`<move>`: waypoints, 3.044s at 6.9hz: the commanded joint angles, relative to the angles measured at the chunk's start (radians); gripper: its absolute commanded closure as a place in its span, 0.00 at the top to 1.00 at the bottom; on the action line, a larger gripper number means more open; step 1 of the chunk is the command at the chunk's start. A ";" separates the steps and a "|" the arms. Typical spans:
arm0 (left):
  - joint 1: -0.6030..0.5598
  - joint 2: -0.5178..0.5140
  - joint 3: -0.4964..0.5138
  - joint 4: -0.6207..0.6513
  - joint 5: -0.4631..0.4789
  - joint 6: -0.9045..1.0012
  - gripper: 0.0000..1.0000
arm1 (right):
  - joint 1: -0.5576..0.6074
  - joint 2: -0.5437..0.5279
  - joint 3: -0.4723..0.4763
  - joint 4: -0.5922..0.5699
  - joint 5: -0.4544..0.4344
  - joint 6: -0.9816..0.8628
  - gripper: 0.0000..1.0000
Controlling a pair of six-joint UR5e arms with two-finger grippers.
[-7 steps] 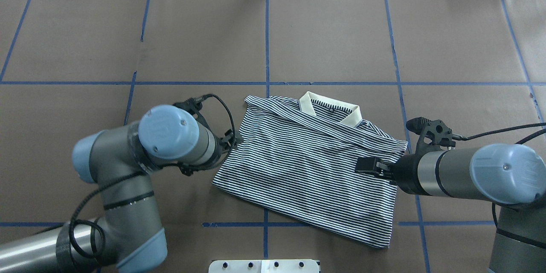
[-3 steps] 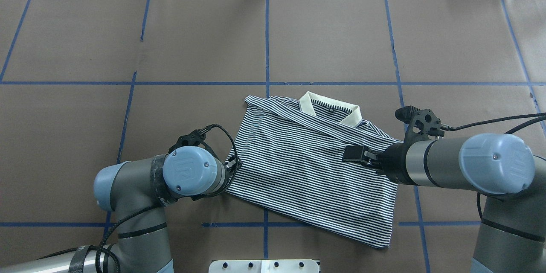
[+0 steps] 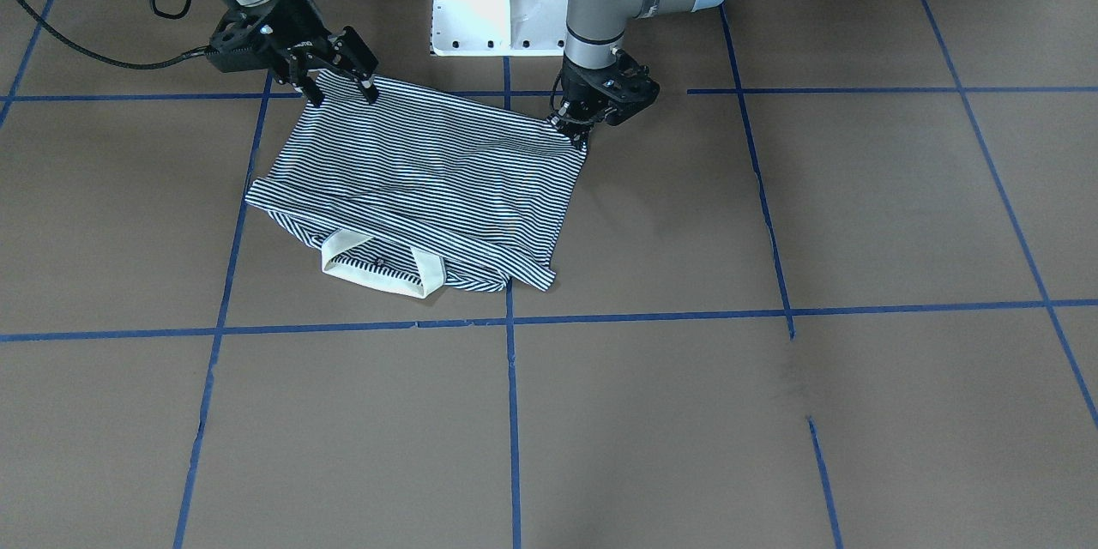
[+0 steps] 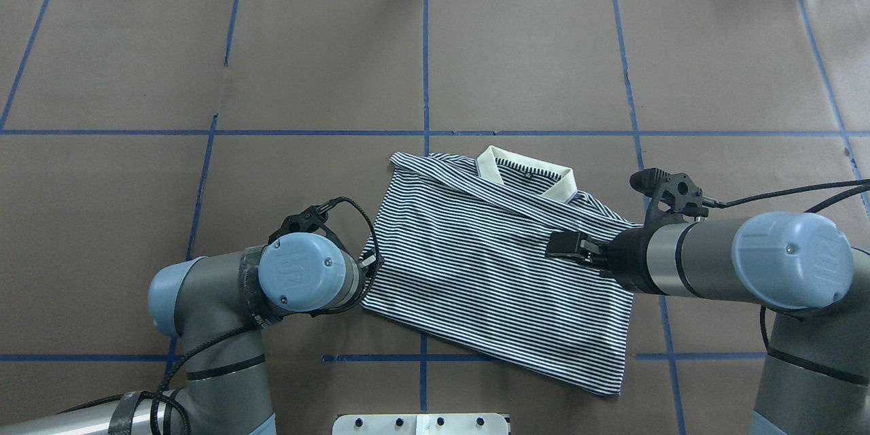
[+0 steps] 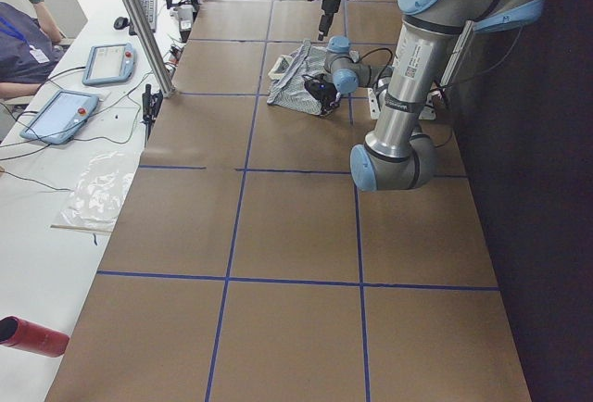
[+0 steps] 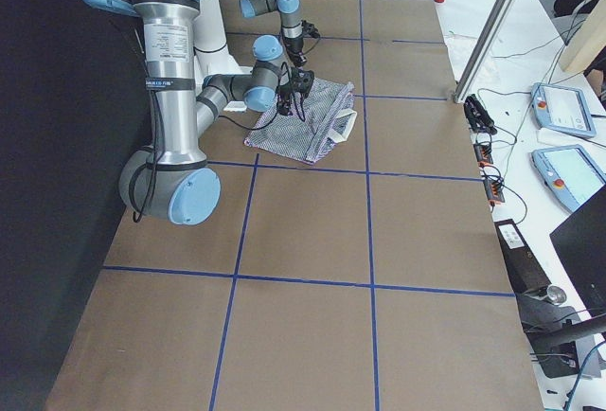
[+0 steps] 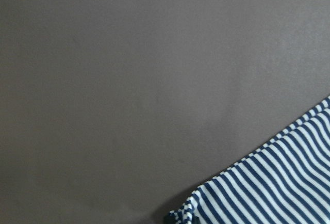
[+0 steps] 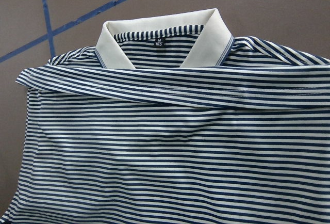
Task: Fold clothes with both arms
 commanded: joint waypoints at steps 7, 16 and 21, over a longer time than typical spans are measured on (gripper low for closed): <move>-0.336 -0.185 0.428 -0.263 0.085 0.273 0.00 | 0.020 -0.004 0.000 -0.003 -0.009 0.002 1.00; -0.425 -0.328 0.714 -0.582 0.094 0.752 1.00 | 0.023 0.245 -0.115 -0.319 -0.057 -0.184 1.00; -0.427 -0.050 0.128 -0.234 -0.005 0.830 1.00 | -0.042 0.562 -0.371 -0.621 -0.051 -0.336 1.00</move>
